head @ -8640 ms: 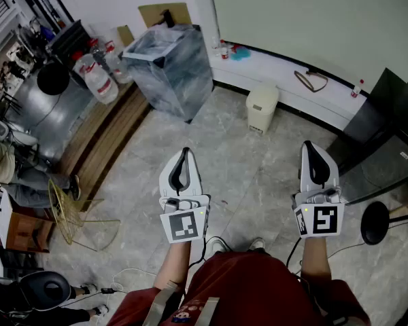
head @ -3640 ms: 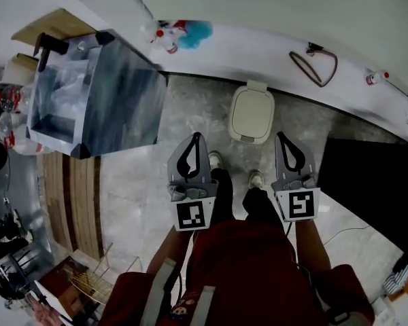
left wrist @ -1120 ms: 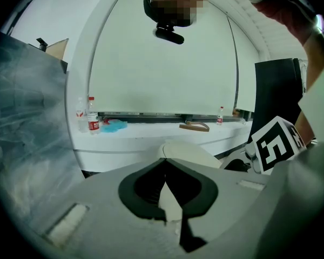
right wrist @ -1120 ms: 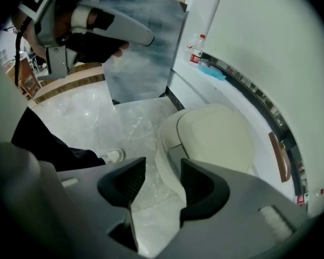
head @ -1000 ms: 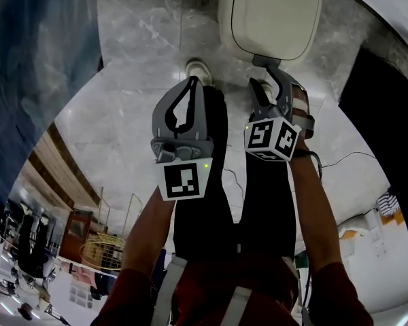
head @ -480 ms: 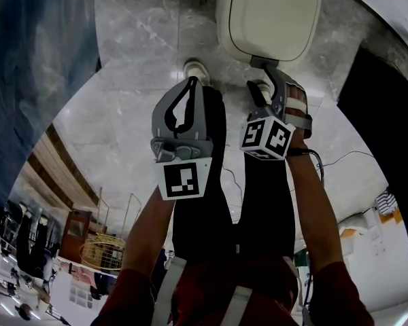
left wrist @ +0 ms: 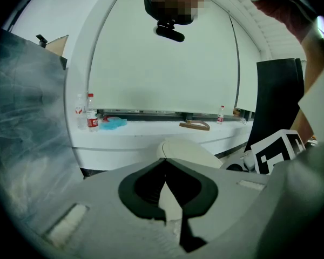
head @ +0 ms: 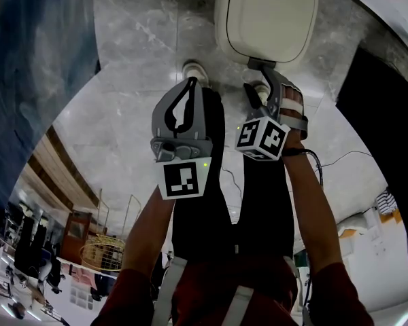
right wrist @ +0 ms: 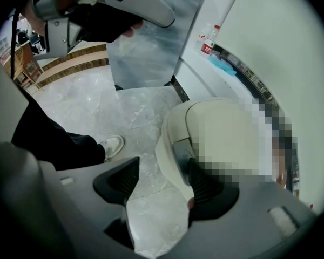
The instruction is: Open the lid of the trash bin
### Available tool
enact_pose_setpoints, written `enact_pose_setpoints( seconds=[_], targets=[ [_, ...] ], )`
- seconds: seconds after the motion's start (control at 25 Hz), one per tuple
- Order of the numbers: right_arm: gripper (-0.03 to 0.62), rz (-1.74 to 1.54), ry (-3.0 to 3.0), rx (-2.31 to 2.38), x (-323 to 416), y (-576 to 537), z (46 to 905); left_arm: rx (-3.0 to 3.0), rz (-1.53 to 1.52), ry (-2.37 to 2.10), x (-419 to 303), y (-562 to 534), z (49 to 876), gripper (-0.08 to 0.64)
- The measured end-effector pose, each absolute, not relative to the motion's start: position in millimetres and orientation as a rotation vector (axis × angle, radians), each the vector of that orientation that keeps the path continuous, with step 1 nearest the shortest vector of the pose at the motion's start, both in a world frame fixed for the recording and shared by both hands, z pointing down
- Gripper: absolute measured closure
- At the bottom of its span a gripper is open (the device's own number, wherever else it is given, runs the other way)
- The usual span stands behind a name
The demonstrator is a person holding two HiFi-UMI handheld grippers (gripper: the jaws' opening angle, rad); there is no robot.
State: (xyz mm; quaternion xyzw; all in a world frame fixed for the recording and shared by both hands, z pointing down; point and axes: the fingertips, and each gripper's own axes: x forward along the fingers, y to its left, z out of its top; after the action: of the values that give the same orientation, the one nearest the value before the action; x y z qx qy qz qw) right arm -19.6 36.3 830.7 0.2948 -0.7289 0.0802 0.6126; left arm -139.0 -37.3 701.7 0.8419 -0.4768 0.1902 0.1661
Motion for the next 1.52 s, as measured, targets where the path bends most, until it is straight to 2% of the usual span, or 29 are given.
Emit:
enact_pose_setpoints(
  seconds=[1.16, 1.36, 1.52],
  targets=[
    [0.31, 0.203, -1.711, 0.672, -18, 36, 830, 2.437, 0.563, -1.379, -138, -44, 675, 0.554],
    [0.359, 0.314, -1.74, 0.718, -18, 32, 823, 2.439, 0.567, -1.385, -139, -46, 668, 0.554],
    [0.362, 0.361, -1.778, 0.738, -18, 25, 815, 2.456, 0.579, -1.388, -132, -48, 661, 0.554]
  ],
)
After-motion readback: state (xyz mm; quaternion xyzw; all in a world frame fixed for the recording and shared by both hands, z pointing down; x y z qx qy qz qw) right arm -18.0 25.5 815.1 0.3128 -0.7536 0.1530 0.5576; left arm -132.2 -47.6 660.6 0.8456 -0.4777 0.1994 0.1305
